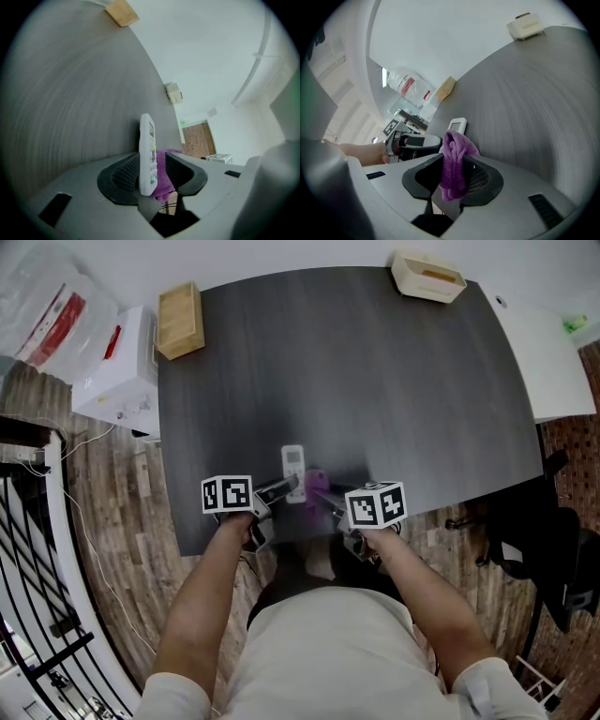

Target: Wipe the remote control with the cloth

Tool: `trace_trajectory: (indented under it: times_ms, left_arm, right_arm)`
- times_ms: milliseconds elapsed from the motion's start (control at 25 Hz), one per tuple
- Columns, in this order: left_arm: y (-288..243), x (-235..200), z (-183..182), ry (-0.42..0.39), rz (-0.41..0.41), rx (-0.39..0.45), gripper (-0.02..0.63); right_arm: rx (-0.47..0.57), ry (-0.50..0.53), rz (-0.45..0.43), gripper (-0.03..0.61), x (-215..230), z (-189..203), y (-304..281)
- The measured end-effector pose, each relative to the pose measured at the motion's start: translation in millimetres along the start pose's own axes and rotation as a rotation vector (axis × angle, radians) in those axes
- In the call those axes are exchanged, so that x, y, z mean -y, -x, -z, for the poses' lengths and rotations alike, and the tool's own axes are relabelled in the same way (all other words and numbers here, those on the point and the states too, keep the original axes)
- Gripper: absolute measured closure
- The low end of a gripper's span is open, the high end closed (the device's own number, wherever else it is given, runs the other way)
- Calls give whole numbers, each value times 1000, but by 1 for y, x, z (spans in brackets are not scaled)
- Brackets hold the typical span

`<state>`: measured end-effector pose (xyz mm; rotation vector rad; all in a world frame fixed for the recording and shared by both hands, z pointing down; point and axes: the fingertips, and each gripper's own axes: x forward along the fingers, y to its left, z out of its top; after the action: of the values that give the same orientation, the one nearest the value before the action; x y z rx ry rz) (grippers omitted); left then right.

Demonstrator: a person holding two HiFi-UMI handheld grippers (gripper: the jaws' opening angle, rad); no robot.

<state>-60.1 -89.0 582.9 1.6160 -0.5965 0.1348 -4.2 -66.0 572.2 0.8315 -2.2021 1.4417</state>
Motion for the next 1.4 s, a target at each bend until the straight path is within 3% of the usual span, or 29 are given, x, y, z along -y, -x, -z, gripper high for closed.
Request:
trace_trajectory:
  times_ms: [120, 200, 280, 480, 680, 920, 1080, 1200, 1320, 1400]
  left_arm:
    - [-4, -2, 0, -120, -93, -25, 446]
    - [-5, -8, -2, -115, -142, -34, 505]
    - [-5, -11, -4, -74, -146, -31, 509]
    - [2, -6, -8, 17, -52, 70, 529]
    - [9, -4, -7, 93, 25, 135, 532]
    - [19, 6, -1, 173, 136, 161, 534]
    - [22, 16, 5, 209, 202, 165, 534]
    - [23, 19, 7, 234, 211, 180, 535]
    - [26, 11, 2, 229, 165, 206, 535]
    - [27, 4, -2, 231, 131, 226, 535]
  right_arm:
    - [-2, -13, -6, 463, 3, 1, 0]
    - [-3, -19, -13, 463, 3, 1, 0]
    - [0, -29, -18, 463, 4, 1, 0]
    - [18, -31, -29, 463, 4, -4, 8]
    - [38, 61, -38, 463, -6, -14, 19]
    - [64, 285, 91, 463, 4, -48, 31]
    - [105, 359, 159, 463, 13, -90, 24]
    - [67, 426, 129, 463, -1, -94, 6]
    - [12, 504, 81, 463, -21, -74, -7]
    - [-3, 503, 60, 463, -26, -61, -8]
